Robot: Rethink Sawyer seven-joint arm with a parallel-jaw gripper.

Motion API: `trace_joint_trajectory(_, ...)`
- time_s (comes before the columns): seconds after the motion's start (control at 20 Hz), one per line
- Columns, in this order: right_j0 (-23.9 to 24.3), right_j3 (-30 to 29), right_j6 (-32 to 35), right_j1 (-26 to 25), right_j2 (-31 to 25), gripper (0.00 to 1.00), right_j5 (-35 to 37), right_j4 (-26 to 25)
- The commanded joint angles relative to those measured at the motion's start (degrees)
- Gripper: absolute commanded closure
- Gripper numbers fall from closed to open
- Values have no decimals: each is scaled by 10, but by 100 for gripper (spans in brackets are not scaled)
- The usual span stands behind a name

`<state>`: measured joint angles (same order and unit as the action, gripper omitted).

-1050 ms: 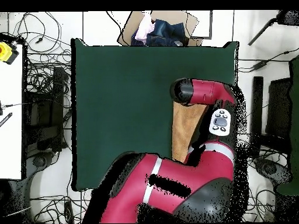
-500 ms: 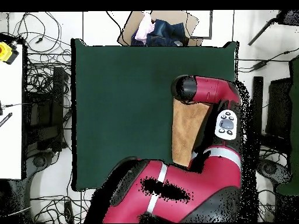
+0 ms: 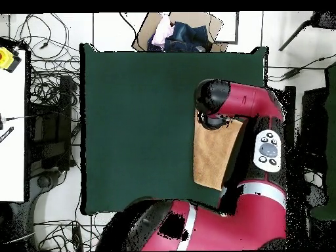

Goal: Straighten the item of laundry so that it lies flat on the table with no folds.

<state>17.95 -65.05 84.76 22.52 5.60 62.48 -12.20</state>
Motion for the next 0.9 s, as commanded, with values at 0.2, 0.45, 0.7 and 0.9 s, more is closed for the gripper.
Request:
trace_joint_trajectory(0.2,10,-57,-190,30,-93,0,113,-38)
trace_joint_trajectory(0.45,13,-45,-172,6,-102,0,71,-42)
trace_joint_trajectory(0.7,11,-23,-133,-39,-115,0,-8,-44)
trace_joint_trajectory(0.9,4,14,-108,-79,-112,0,-33,-50)
